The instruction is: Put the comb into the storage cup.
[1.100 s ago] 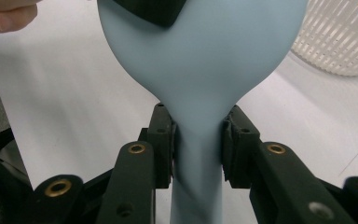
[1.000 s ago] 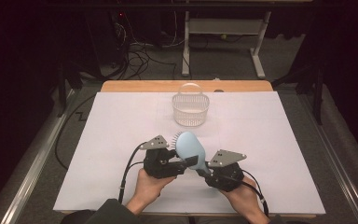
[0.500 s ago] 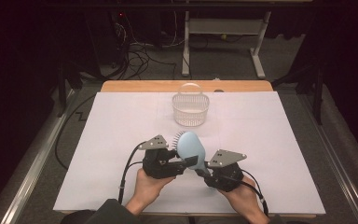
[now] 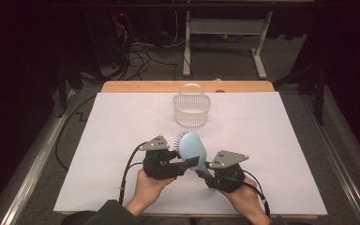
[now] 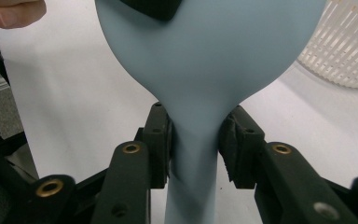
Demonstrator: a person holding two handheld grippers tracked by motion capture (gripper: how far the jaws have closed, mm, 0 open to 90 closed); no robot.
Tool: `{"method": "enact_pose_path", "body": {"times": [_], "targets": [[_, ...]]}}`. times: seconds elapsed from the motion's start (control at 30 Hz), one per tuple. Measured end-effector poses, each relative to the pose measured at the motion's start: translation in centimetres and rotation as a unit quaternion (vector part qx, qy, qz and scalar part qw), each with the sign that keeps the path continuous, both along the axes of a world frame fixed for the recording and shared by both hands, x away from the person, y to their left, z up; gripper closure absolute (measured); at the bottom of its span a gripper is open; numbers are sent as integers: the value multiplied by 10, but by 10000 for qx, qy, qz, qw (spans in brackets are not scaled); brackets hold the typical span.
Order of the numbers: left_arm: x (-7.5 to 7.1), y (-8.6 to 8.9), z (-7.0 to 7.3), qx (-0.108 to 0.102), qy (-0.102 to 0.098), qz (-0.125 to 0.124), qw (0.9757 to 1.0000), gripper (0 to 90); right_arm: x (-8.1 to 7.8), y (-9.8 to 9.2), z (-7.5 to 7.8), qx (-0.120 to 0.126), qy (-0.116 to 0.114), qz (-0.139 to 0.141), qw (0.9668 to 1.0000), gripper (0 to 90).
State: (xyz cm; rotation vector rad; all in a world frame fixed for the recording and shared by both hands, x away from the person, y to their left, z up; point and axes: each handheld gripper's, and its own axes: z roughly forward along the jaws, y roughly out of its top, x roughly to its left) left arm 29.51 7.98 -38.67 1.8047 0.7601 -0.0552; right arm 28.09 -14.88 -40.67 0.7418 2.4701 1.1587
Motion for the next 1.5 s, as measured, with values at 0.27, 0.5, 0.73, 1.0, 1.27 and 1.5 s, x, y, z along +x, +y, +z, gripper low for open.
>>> {"method": "enact_pose_path", "body": {"times": [0.27,0.5,0.73,1.0,1.27,1.5], "targets": [[-1,1,2,24,-92,22,10000,519,0,0,-1,26,-21,-3,10000,565],[0,4,4,7,-133,54,9999,523,1,-2,0,148,-19,18,9999,522],[-2,2,3,42,-169,31,9998,530,1,-1,-1,171,16,64,9998,519],[-2,5,5,-1,-178,72,9998,532,1,-2,-1,188,27,76,9998,518],[0,10,7,-47,-217,154,9996,531,0,-4,0,272,-87,119,9995,472],[0,14,9,-68,-257,212,9994,531,1,-12,1,407,-106,125,9990,434]]}}
